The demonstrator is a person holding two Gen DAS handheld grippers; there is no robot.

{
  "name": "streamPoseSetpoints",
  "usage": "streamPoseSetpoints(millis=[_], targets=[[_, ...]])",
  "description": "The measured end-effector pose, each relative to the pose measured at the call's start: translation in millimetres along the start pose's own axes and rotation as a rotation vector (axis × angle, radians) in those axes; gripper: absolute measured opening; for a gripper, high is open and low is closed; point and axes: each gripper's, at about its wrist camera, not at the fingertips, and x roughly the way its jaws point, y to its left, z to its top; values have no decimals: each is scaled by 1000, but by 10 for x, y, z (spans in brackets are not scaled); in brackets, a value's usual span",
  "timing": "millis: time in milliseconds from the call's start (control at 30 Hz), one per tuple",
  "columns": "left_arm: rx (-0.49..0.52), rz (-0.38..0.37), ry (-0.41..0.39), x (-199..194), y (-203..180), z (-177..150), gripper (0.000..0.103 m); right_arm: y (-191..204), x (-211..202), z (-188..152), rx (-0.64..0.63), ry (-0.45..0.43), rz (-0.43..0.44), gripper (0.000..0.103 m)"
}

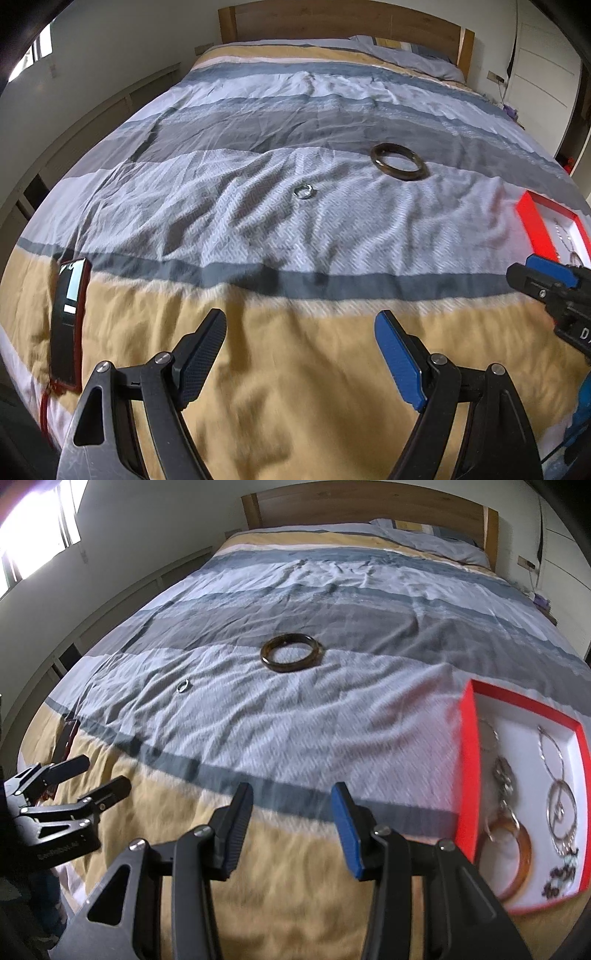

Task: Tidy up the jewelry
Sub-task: 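Move both tools toward the dark brown bangle and last small ring, then grasp the small silver ring with left tool while right tool grasps the dark brown bangle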

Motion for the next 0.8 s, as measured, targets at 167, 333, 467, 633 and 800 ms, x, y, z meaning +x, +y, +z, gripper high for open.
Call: streamPoseSetpoints(millis=[167,333,467,633,800], targets=[[-4,-75,-8,232,155,173,81,22,209,190,-10,-2,7,42],[11,-117,-32,474,295,457,76,-17,403,379,4,-13,12,42],[-18,-177,-30,647,398,663,64,-82,557,502,34,-13,20,42],[-14,-244,-31,796,391,844,49,-154,709,635,56,-19,21,42],[39,-244,-24,988,262,934,37,-196,865,772,71,-19,27,42]])
